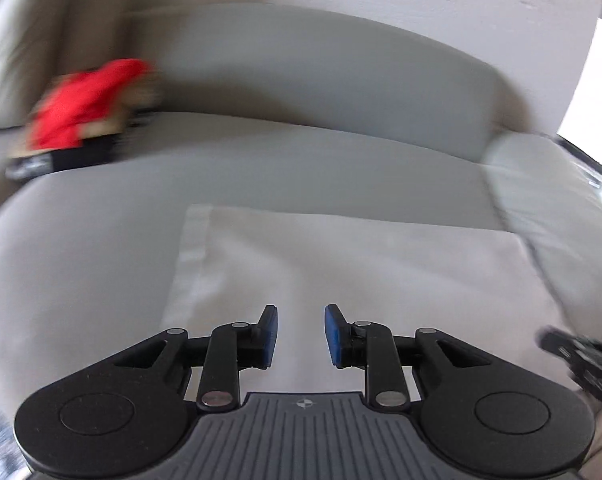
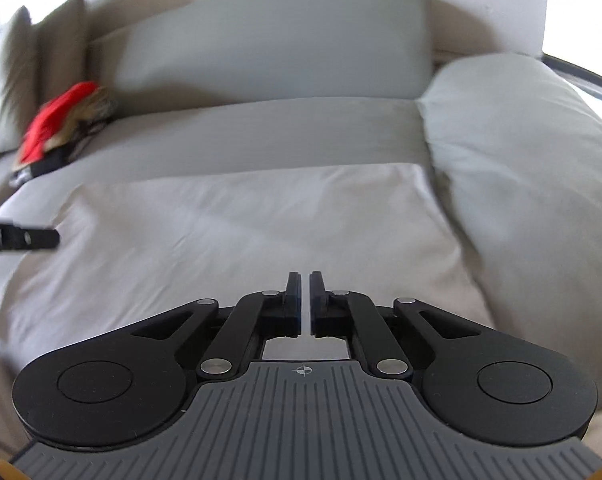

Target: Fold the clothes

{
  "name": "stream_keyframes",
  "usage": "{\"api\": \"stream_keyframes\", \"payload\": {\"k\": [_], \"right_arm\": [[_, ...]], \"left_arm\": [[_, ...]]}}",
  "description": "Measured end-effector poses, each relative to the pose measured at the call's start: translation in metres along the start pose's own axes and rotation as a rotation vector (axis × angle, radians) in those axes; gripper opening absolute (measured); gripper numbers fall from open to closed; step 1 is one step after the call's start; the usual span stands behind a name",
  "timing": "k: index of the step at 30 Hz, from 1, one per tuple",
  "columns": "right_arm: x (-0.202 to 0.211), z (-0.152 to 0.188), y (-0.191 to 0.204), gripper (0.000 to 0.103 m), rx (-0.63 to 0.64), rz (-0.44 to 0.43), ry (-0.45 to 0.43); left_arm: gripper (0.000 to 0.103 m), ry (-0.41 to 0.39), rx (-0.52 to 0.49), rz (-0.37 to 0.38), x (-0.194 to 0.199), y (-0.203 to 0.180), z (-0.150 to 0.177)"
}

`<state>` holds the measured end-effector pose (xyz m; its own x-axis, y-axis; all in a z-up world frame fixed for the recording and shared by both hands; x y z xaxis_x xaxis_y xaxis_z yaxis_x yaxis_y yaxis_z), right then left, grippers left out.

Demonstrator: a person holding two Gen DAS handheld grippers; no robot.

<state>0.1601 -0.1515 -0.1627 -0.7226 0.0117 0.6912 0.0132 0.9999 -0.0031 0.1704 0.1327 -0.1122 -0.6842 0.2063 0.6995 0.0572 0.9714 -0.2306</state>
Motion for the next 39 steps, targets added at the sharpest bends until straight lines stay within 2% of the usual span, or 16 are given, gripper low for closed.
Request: {"api": "stream_keyframes", "payload": {"k": [4, 6, 7, 8, 13, 15, 17, 18, 19, 20, 23, 27, 29, 31, 35, 39], "right_arm": [[-0.036, -0.012, -0.013, 0.013, -0.115, -0.106, 0.091], [-0.051, -0.017, -0.017, 0.013, -0.13, -0.157, 0.105], [-0.06, -0.019, -0.025, 0.004, -0.151, -0.147, 0.105], [-0.07, -0.022, -0.04, 0.004, -0.188, -0.095, 0.098], [-0.115, -0.03, -0.114, 0.0, -0.379, 0.133, 0.07], [-0.122, -0.027, -0.132, 0.0, -0.48, 0.108, 0.096], [-0.112, -0.033, -0.125, 0.0, -0.474, 0.107, 0.097], [-0.102, -0.039, -0.12, 0.013, -0.464, 0.112, 0.078], [-0.093, -0.044, -0.113, 0.014, -0.459, 0.105, 0.054], [-0.083, -0.051, -0.106, 0.014, -0.457, 0.085, 0.023], [-0.069, -0.066, -0.072, 0.014, -0.448, -0.057, -0.013], [-0.104, -0.064, -0.031, 0.019, -0.543, -0.39, 0.148], [-0.13, -0.059, -0.03, 0.018, -0.621, -0.448, 0.209], [-0.151, -0.057, -0.049, 0.004, -0.728, -0.418, 0.181], [-0.169, -0.06, -0.106, 0.001, -0.874, -0.225, 0.006], [-0.172, -0.058, -0.116, 0.0, -0.893, -0.116, -0.019]], "left_arm": [[0.024, 0.02, 0.007, 0.127, -0.047, -0.03, -0.007], [0.021, 0.032, 0.015, 0.056, -0.058, -0.019, -0.004], [0.017, 0.031, 0.044, 0.034, -0.057, -0.008, -0.001], [0.012, 0.03, 0.072, 0.013, -0.056, 0.003, 0.002], [0.013, -0.018, 0.149, -0.108, -0.037, 0.049, 0.005], [0.012, -0.023, 0.15, -0.158, -0.031, 0.055, 0.005], [0.011, -0.016, 0.15, -0.197, -0.022, 0.054, 0.002], [0.012, -0.019, 0.151, -0.204, -0.017, 0.051, -0.001], [0.018, -0.032, 0.139, -0.19, -0.013, 0.044, -0.004], [0.024, -0.045, 0.128, -0.176, -0.01, 0.038, -0.008], [0.025, -0.068, 0.104, -0.107, -0.008, 0.018, -0.018], [0.026, -0.06, 0.114, -0.001, -0.047, 0.007, -0.028], [0.022, -0.055, 0.15, 0.021, -0.068, 0.015, -0.029], [0.018, -0.072, 0.197, 0.03, -0.082, 0.029, -0.031], [0.012, -0.165, 0.338, -0.001, -0.088, 0.064, -0.039], [0.009, -0.225, 0.425, -0.063, -0.087, 0.09, -0.044]]}}
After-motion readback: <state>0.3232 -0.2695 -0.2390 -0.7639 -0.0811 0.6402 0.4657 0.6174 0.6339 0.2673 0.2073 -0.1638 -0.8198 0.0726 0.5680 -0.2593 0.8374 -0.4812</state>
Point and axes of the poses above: each gripper's, at about its wrist camera, not at the fingertips, and x roughly against the way its jaws point, y to its left, z to its underside, the point moved 9 cm from there along -x, roughly the way its jaws point, and after that the axes turned 9 degrees about z, right-handed, at the moved point
